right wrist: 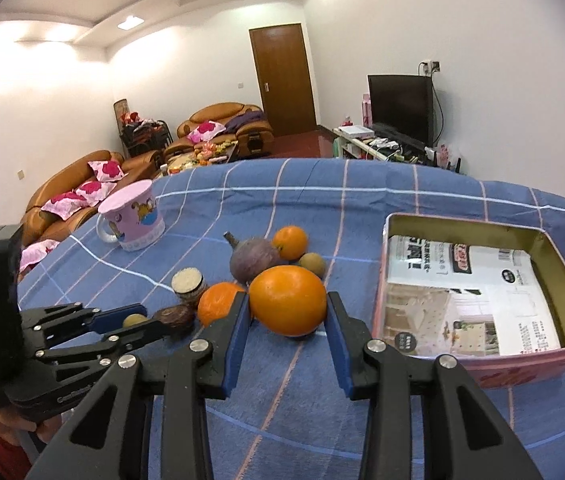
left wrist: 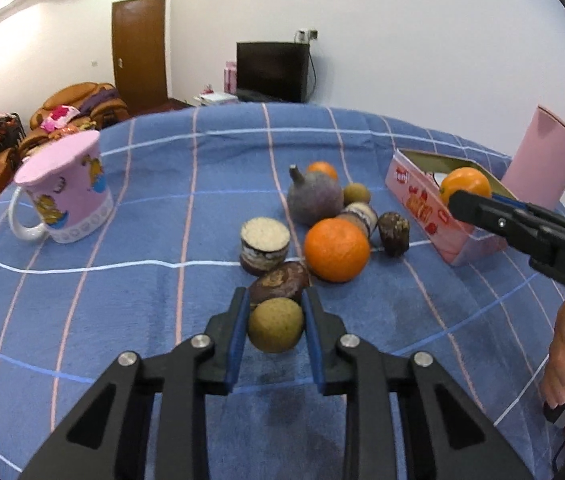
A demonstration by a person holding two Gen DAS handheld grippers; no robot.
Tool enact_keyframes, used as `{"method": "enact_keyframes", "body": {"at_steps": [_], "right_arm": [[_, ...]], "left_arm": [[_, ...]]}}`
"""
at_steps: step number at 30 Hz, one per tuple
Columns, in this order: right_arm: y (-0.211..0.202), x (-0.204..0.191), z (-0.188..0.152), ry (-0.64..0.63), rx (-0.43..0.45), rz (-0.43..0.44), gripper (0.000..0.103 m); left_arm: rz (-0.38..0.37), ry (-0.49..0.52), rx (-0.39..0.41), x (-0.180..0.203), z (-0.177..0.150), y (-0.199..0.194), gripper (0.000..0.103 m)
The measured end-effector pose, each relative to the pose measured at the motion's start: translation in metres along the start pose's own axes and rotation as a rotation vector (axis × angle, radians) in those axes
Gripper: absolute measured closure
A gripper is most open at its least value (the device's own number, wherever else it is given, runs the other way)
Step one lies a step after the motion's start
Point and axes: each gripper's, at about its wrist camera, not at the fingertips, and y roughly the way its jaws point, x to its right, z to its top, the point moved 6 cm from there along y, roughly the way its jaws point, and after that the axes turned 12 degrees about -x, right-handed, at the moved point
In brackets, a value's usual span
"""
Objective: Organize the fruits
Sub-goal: 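Carry the orange with the right gripper while the left gripper carries the green fruit over the tin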
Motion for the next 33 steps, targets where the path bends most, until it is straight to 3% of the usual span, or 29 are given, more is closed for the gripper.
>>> {"method": "enact_keyframes", "body": {"at_steps": [8,12,15,28,33], "right_arm": [[-0.018,0.018,-0.002,-0.022,0.049,-0.028,0.063],[-0.025,0.04,-0.005,-0.013,0.061,-0.066,0.063],[-0.031,0.062,-0.004,0.025,0.069,-0.085,0.063],[-0.062,0.168,-0.004,0.155,0.116,-0.231,0.063],[-0.062,0.196,-0.006,0.184,0.101,-0.265,0.063]], "left_arm": [[0.015,-0.067,0.121,0.003,0.011,-0.022,0.075],[0.039,-0.068,0.171,0.022,0.028,-0.027,0.075],[0.005,-0.053,0.196,0.046,0.043,-0.027,0.075],[-0.091,0.043,0.156,0.152,0.085,0.014,0.075],[-0.079,0.098,0.14,0.199,0.094,0.029,0.075]]}}
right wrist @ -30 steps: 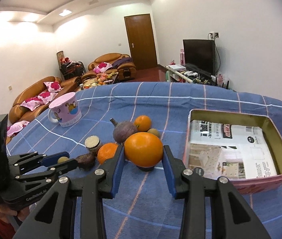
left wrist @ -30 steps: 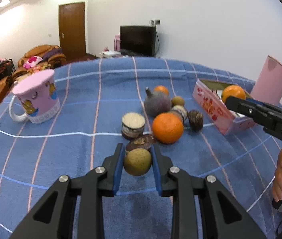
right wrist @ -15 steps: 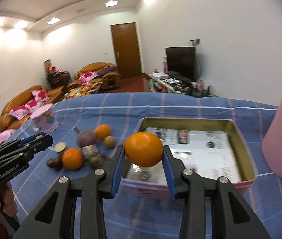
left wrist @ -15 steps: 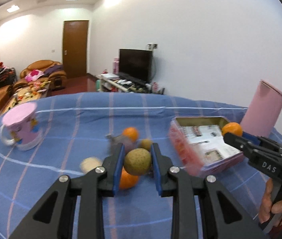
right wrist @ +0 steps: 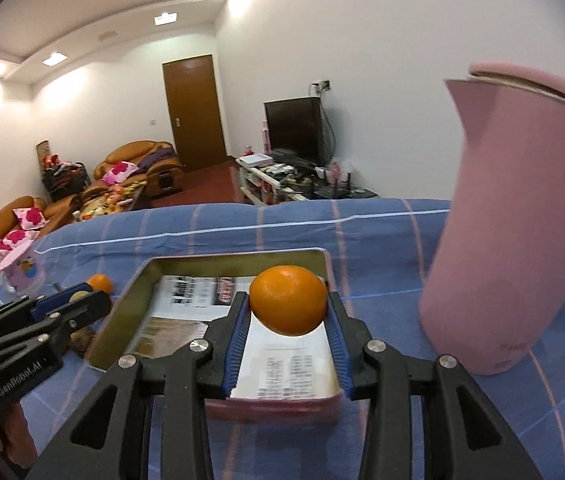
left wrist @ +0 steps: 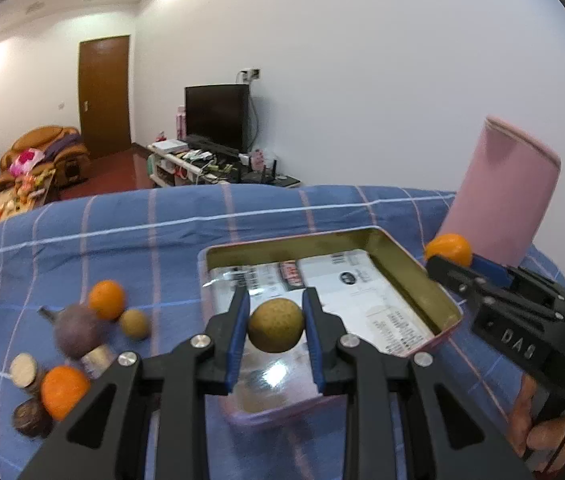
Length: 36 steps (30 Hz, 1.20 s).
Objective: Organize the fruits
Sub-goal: 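Carry the orange with the right gripper while the left gripper carries the green fruit over the tin, then open the right gripper dropping the orange into the tin while the left releases the green fruit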
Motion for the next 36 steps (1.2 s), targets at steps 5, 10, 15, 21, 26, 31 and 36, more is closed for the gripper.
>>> {"method": "enact_keyframes", "body": {"at_steps": [5,10,15,21,26,31,36], "right_arm": [[0.009,0.008,-0.001,-0.018,-0.032,-0.015,0.063],[0.019,0.001,-0.007,-0.039,-0.072,-0.01,0.063],[0.024,-0.001,-0.012,-0.044,-0.092,-0.013,0.063],[0.03,-0.002,-0.014,-0.03,-0.118,-0.003,0.063],[0.031,-0.005,-0.016,-0.032,-0.12,0.005,0.063],[0.033,-0.005,-0.018,-0.015,-0.135,0.033,0.063],[0.031,-0.004,-0.018,0.007,-0.129,0.049,0.062]], "left_arm": [[0.011,-0.004,-0.038,0.015,0.003,0.02,0.075],[0.052,0.003,-0.072,0.014,-0.003,0.031,0.075],[0.073,0.004,-0.099,0.012,-0.007,0.038,0.075],[0.093,0.018,-0.1,0.013,-0.007,0.041,0.075],[0.094,0.013,-0.111,0.012,-0.007,0.044,0.075],[0.098,0.01,-0.121,0.011,-0.006,0.045,0.075],[0.107,0.011,-0.121,0.013,-0.005,0.049,0.074]]}}
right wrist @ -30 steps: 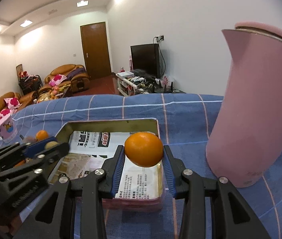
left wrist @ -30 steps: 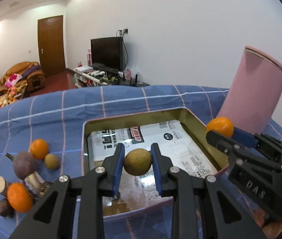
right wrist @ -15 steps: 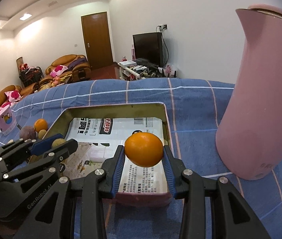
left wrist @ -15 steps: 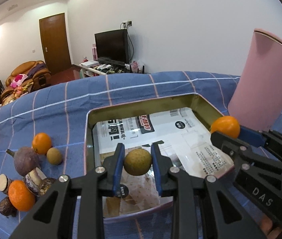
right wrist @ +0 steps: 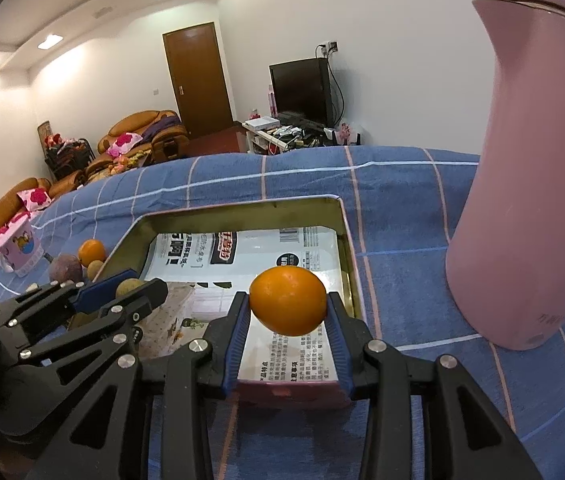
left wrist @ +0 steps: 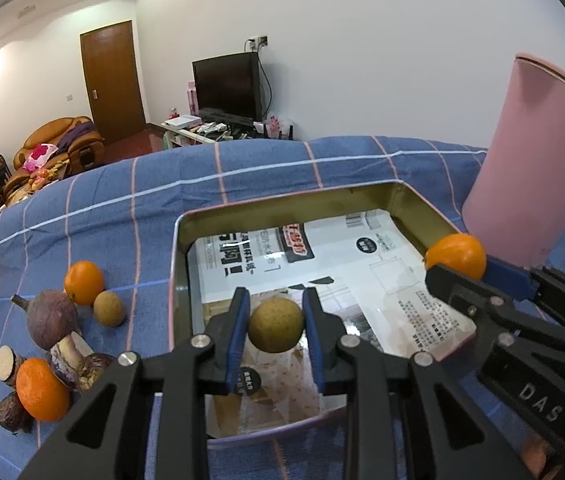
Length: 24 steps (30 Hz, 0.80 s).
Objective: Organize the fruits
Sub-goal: 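Open the right gripper dropping the orange into the tin while the left releases the green fruit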
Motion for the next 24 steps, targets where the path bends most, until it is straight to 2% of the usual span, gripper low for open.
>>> {"method": "enact_keyframes", "body": {"at_steps": [3,6,8,9,10,11,13,15,16,18,24], "right_arm": [[-0.004,0.003,0.002,0.017,0.023,-0.003,0.061],[-0.009,0.006,0.003,0.035,0.051,0.014,0.047],[-0.012,0.006,0.004,0.039,0.064,0.022,0.045],[-0.013,0.005,0.005,0.037,0.07,0.014,0.044],[-0.016,0.006,0.005,0.036,0.084,0.003,0.044],[-0.019,0.007,0.006,0.04,0.101,-0.005,0.044],[-0.028,0.011,0.008,0.059,0.147,-0.023,0.044],[-0.034,0.017,0.009,0.081,0.188,-0.056,0.042],[-0.036,0.021,0.01,0.094,0.208,-0.079,0.036],[-0.039,0.026,0.01,0.111,0.235,-0.105,0.032],[-0.041,0.025,0.011,0.101,0.262,-0.148,0.032]], "left_arm": [[0.012,0.002,0.006,0.001,0.0,-0.001,0.074],[0.02,0.009,0.012,0.002,-0.002,-0.002,0.073],[0.026,0.013,0.014,0.003,-0.002,-0.003,0.069],[0.036,0.012,0.02,0.003,-0.002,-0.005,0.059],[0.043,0.01,0.025,0.002,-0.002,-0.006,0.041],[0.062,0.005,0.038,0.001,-0.003,-0.008,0.035],[0.091,-0.005,0.073,-0.001,-0.003,-0.016,0.009],[0.099,-0.013,0.118,-0.002,-0.004,-0.025,0.0],[0.097,-0.015,0.132,-0.003,-0.005,-0.028,0.0],[0.092,-0.015,0.144,-0.005,-0.005,-0.032,0.0],[0.099,-0.027,0.147,-0.017,-0.009,-0.038,0.0]]}}
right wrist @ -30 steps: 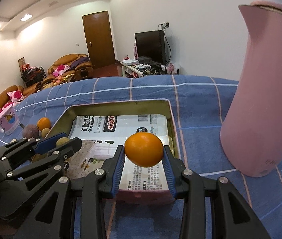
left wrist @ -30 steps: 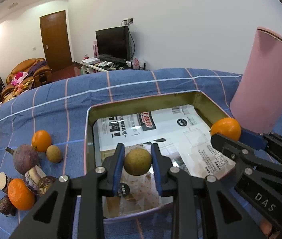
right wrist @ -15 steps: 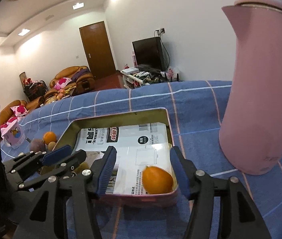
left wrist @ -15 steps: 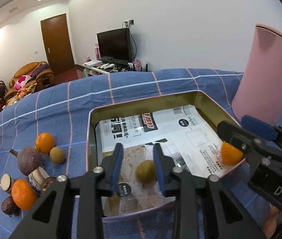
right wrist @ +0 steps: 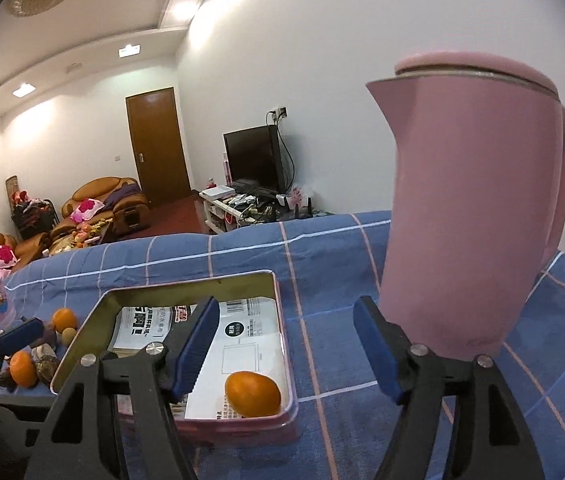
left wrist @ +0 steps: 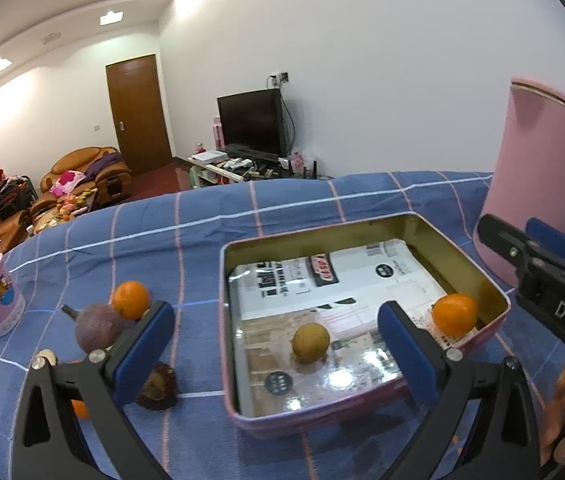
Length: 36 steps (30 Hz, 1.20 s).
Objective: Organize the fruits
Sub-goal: 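Open the right gripper dropping the orange into the tin while the left releases the green fruit, then move both grippers back to the fruit cluster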
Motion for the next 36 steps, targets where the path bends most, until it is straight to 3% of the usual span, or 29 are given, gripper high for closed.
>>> {"method": "enact_keyframes", "body": {"at_steps": [13,24,36], "right_arm": [[-0.022,-0.004,-0.008,0.02,0.064,-0.078,0.032],[-0.034,-0.036,-0.021,0.027,0.049,-0.057,0.032],[-0.037,-0.098,-0.036,-0.025,0.017,0.019,0.032]], "left_arm": [[0.028,-0.04,0.018,-0.046,-0.015,-0.014,0.0],[0.056,-0.069,0.011,-0.097,-0.028,-0.02,0.0],[0.089,-0.113,-0.011,-0.142,-0.04,-0.022,0.0]]}}
